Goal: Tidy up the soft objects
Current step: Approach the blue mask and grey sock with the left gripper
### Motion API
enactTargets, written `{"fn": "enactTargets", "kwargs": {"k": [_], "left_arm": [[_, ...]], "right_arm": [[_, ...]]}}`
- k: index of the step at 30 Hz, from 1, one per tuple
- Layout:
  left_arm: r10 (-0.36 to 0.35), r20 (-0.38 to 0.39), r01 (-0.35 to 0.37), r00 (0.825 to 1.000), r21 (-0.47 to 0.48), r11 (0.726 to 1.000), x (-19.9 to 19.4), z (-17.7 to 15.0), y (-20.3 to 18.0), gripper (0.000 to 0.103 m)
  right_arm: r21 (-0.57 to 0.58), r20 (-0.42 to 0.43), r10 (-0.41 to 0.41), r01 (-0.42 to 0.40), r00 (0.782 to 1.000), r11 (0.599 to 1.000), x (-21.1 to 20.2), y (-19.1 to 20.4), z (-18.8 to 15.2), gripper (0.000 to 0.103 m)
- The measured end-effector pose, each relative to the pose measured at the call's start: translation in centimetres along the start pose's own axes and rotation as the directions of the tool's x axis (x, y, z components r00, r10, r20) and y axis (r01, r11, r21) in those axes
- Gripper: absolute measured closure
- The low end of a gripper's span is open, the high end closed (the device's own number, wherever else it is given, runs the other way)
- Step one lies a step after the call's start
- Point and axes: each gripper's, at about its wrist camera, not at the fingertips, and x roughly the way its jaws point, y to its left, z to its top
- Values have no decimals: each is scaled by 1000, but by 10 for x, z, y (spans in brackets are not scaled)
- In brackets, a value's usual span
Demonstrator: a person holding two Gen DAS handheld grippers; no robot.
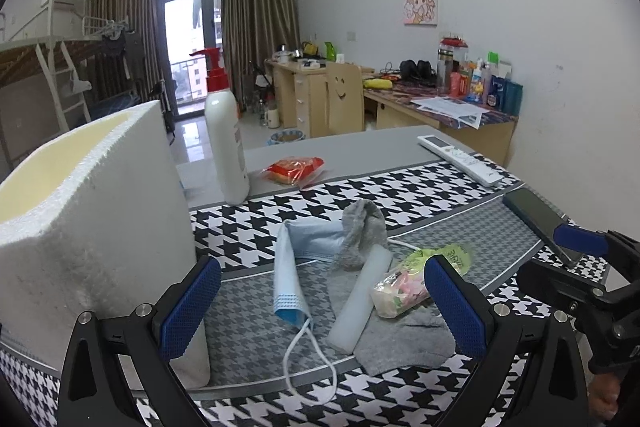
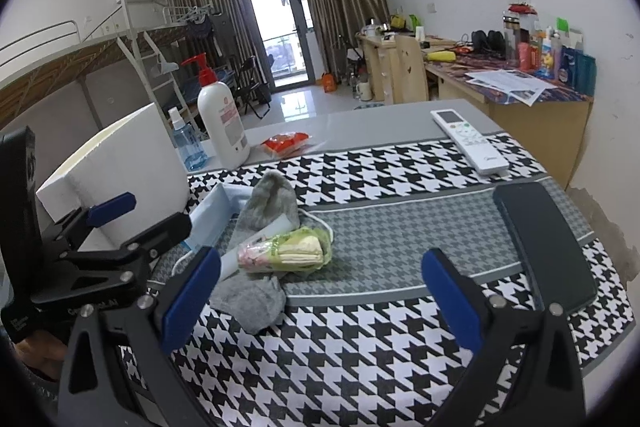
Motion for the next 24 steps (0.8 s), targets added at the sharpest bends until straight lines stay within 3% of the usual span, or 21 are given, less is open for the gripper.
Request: {"fn": "enactTargets", "kwargs": {"k": [8,12,17,24], "left_arm": [[-9,-12,9,1000,24,1000,15,4,-8,1],[5,-44,-6,999,-9,1000,27,3,-1,1],[65,-68,-69,996,-48,996,31,0,17,1],[76,-123,-84,990,-59,995,41,-5,23,13]], "right_arm": [[29,-22,19,-18,1000,999,9,-12,-1,1],[19,-38,25,-25,999,1000,15,-11,0,1],[15,-42,39,-38,998,999,20,-9,2,1],[-14,-68,46,-47,997,999,31,-1,4,1]]}}
